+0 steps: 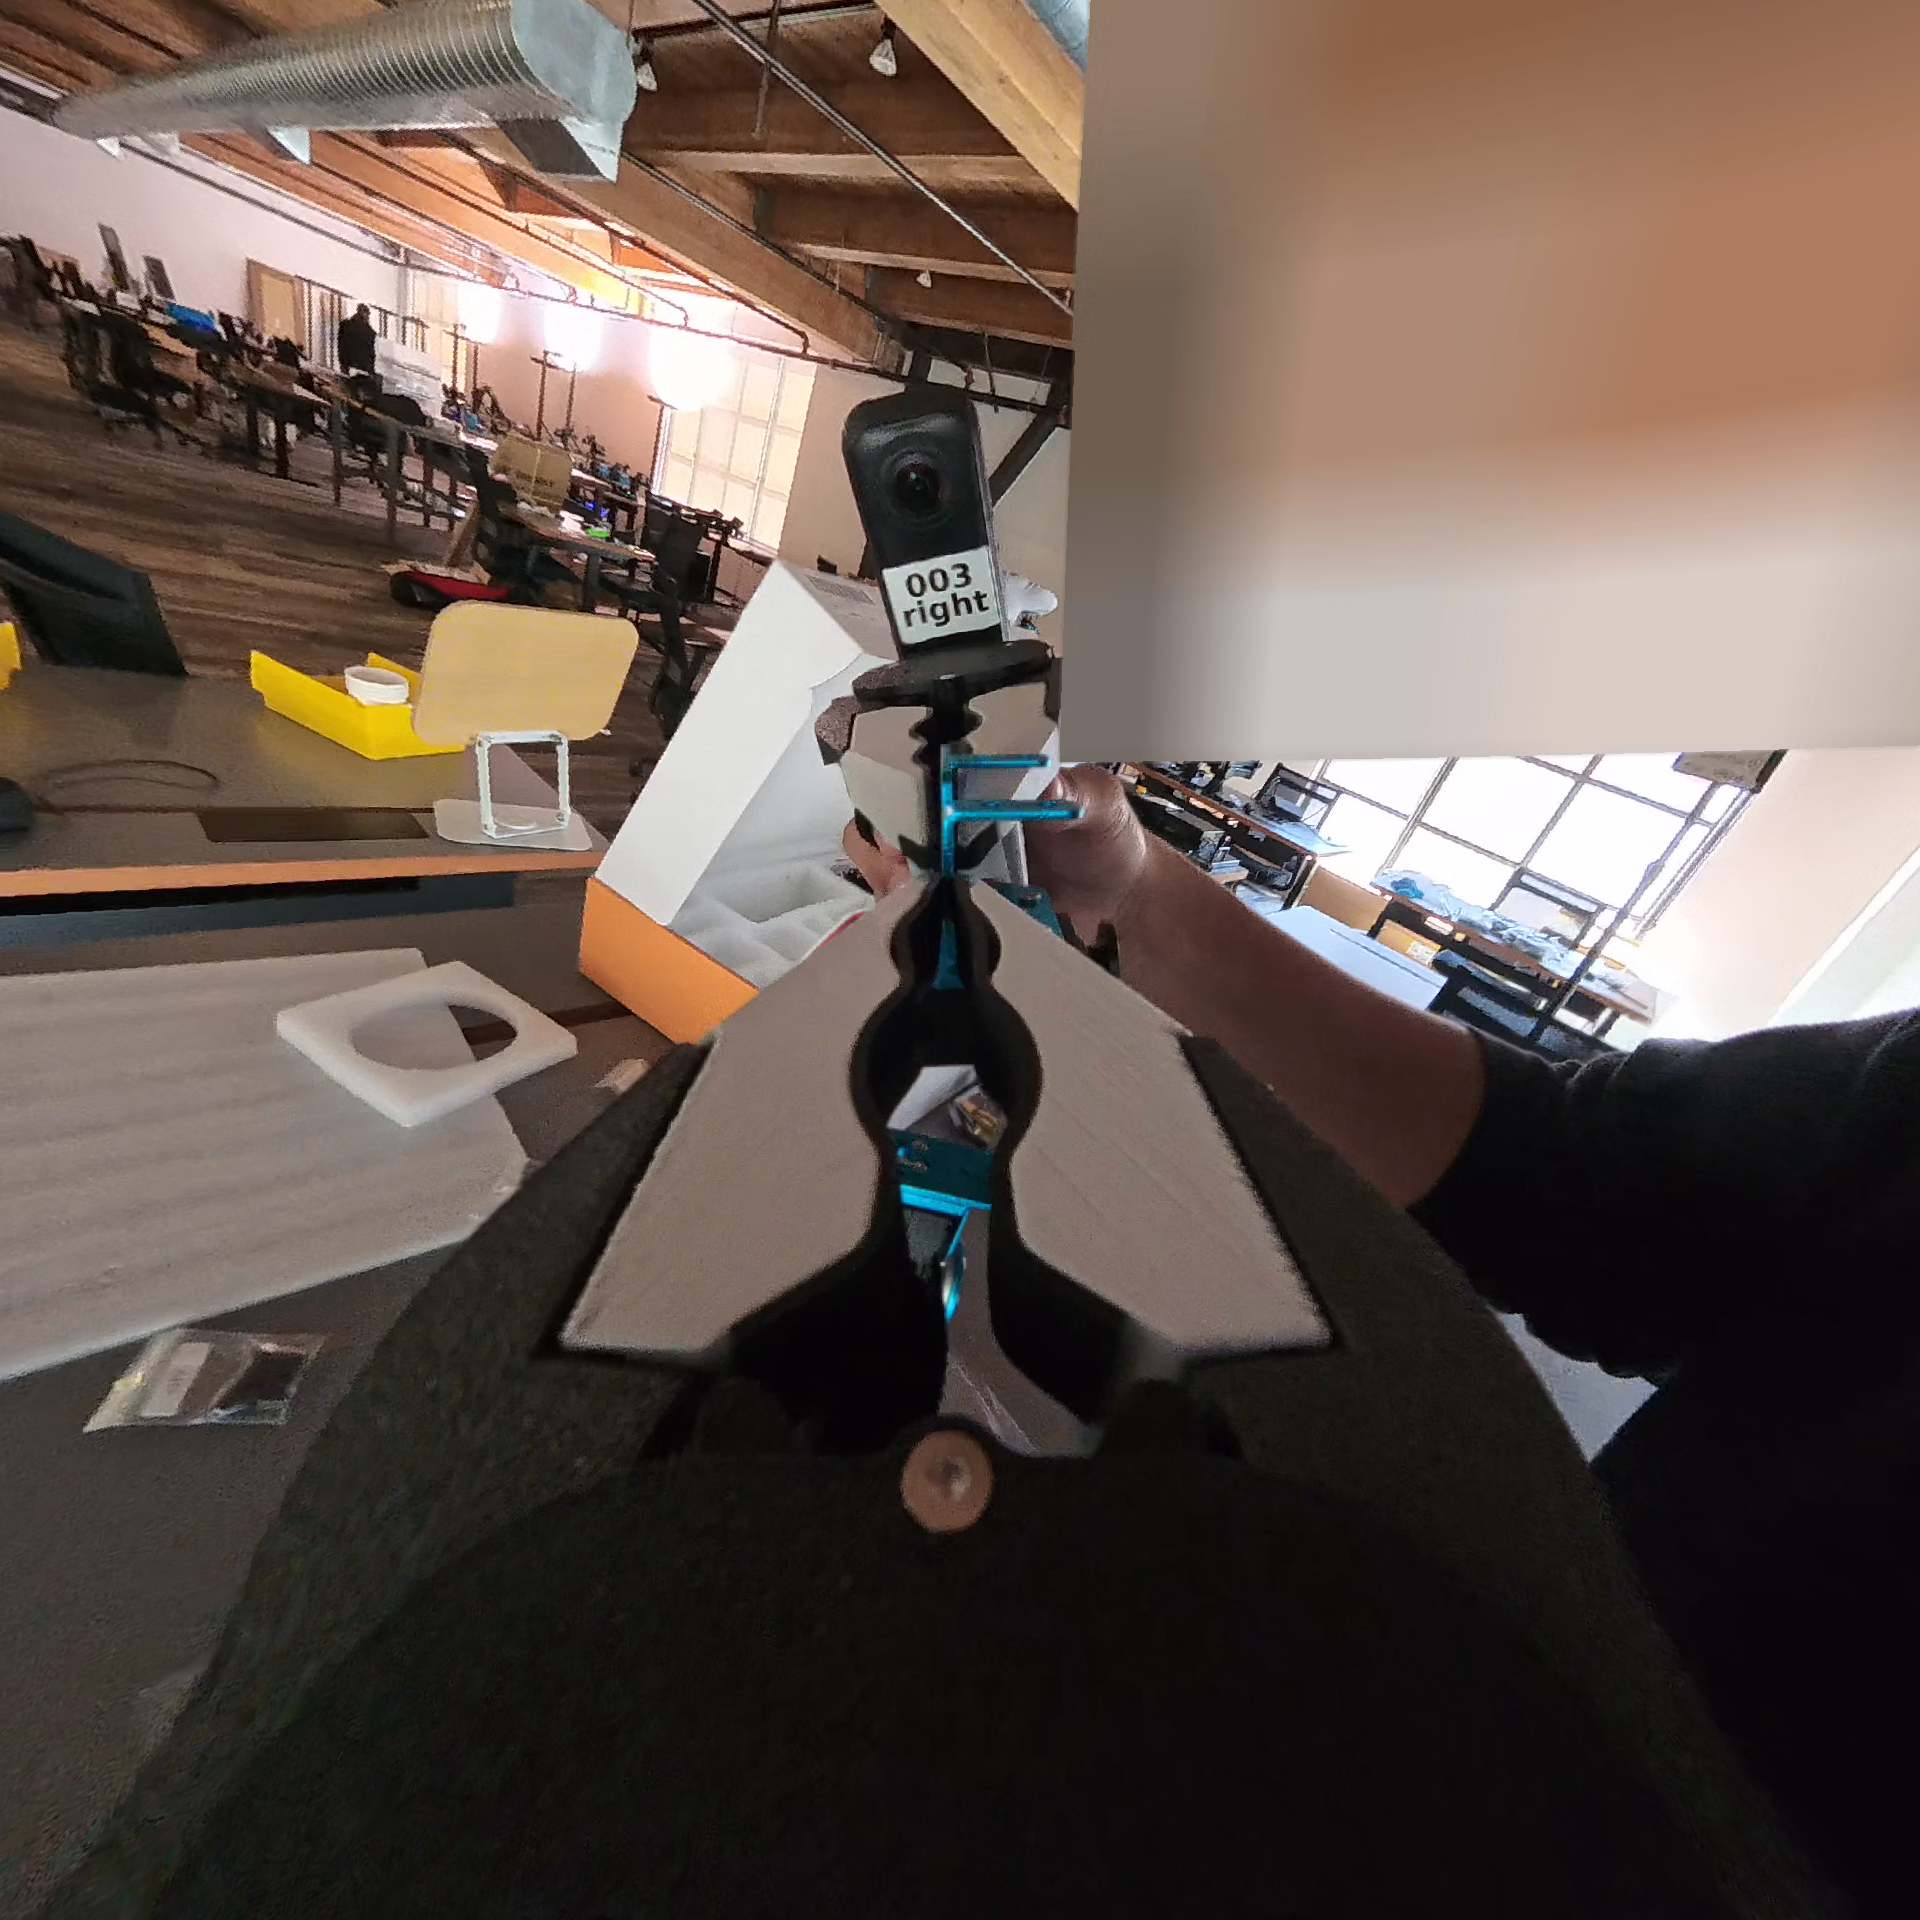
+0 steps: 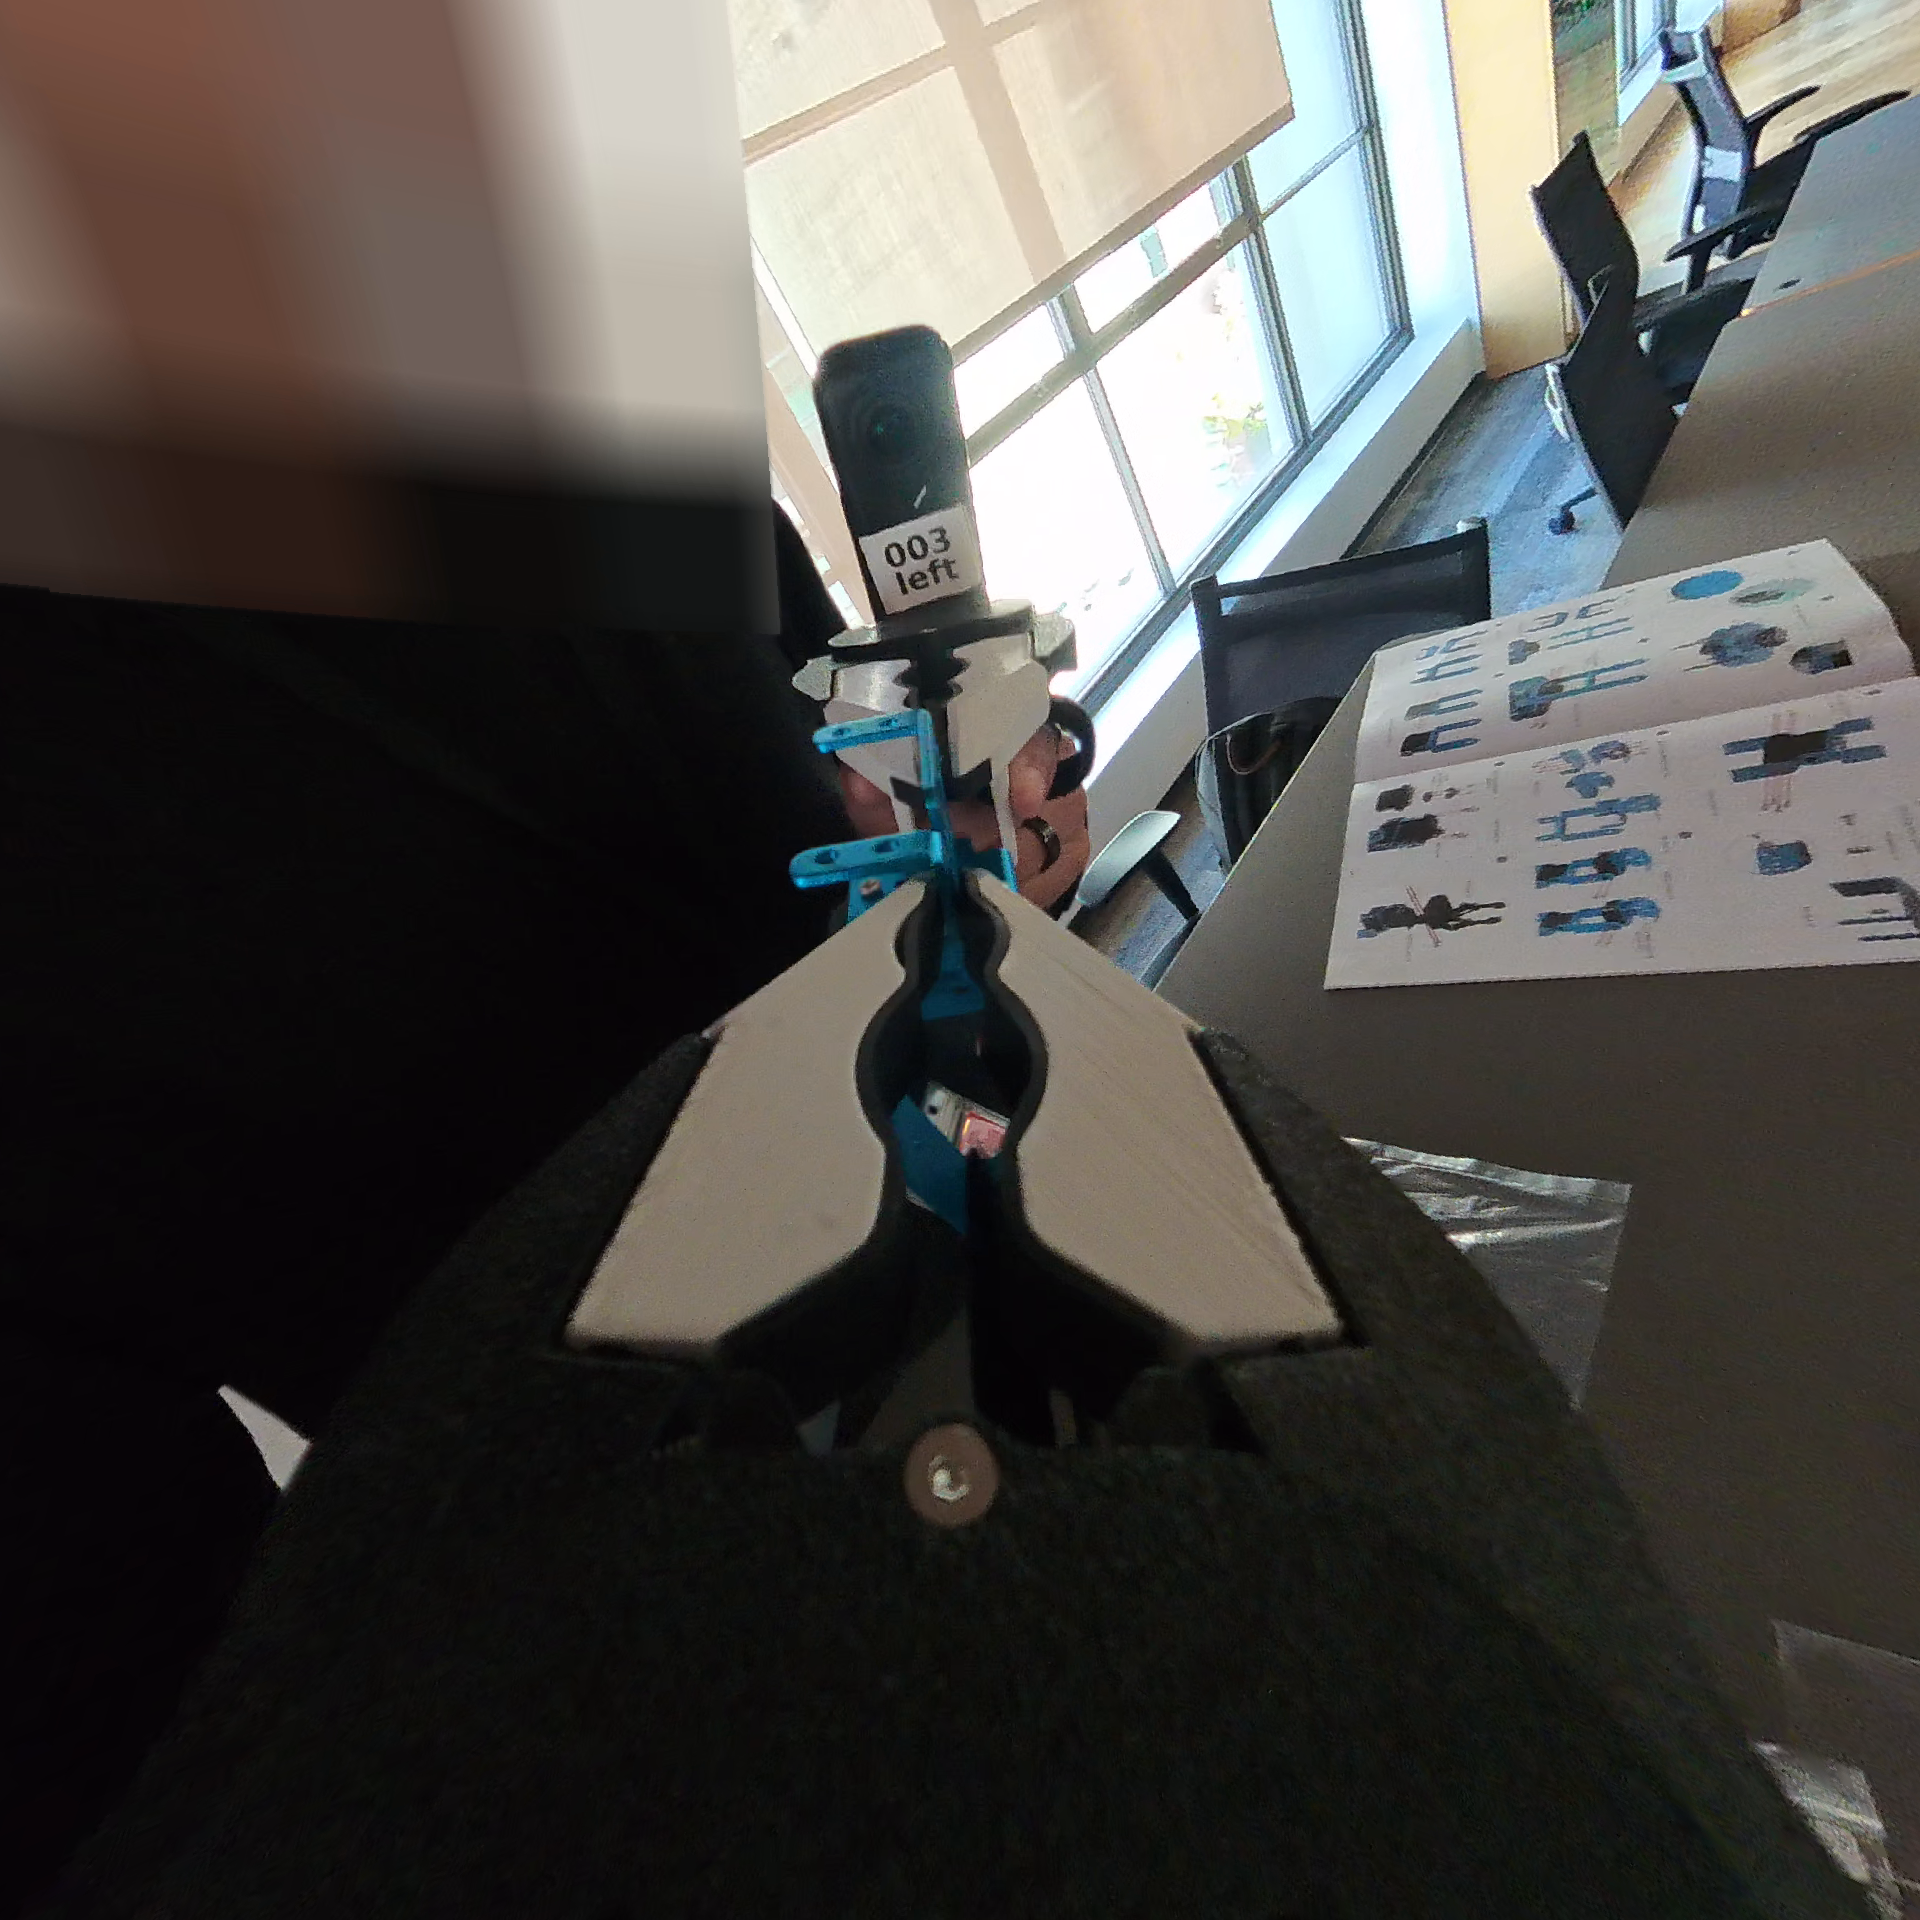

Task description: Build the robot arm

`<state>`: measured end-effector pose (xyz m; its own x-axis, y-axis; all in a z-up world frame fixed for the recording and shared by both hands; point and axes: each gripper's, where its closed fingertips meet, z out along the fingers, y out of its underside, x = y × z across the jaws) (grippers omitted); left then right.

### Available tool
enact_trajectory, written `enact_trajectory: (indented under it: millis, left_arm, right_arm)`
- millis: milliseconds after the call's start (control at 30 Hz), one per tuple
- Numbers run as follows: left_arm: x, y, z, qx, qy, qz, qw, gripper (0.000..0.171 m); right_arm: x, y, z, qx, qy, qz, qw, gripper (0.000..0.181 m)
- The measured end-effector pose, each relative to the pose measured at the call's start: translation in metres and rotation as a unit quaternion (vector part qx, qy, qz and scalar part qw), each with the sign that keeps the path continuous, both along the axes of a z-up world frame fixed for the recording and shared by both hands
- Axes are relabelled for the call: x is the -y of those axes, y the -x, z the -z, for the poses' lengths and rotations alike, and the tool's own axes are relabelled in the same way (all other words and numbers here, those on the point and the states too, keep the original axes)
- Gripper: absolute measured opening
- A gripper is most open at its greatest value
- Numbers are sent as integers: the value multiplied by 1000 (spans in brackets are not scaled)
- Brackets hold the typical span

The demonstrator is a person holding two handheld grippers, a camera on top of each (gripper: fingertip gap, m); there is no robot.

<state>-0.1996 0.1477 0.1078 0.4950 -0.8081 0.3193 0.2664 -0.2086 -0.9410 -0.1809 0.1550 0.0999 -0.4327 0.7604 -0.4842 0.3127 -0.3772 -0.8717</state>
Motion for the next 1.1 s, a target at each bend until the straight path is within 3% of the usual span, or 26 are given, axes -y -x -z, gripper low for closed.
enact_trajectory:
  millis: [300,600,767,933,1033,1100]
  left_arm:
    - [-3,0,10,24,12,9,1000,0]
    - [-3,-2,9,-11,-47,-6,999,1]
    - [-6,-1,9,-10,-49,-2,999,0]
    - [-8,-1,8,-10,-50,-2,999,0]
    - [-8,-1,8,-10,-49,-4,999,0]
    - [-9,-2,8,-12,-50,-7,999,0]
  right_arm:
    - [-7,1,5,-16,35,-7,999,1]
    - [-9,0,3,-61,51,-18,997,1]
    - [-18,-1,2,-67,55,16,996,14]
    - [-41,-16,0,-59,29,150,987,39]
    - [-43,-35,0,-37,-17,277,960,56]
    - [-33,-45,-1,-16,-62,372,926,66]
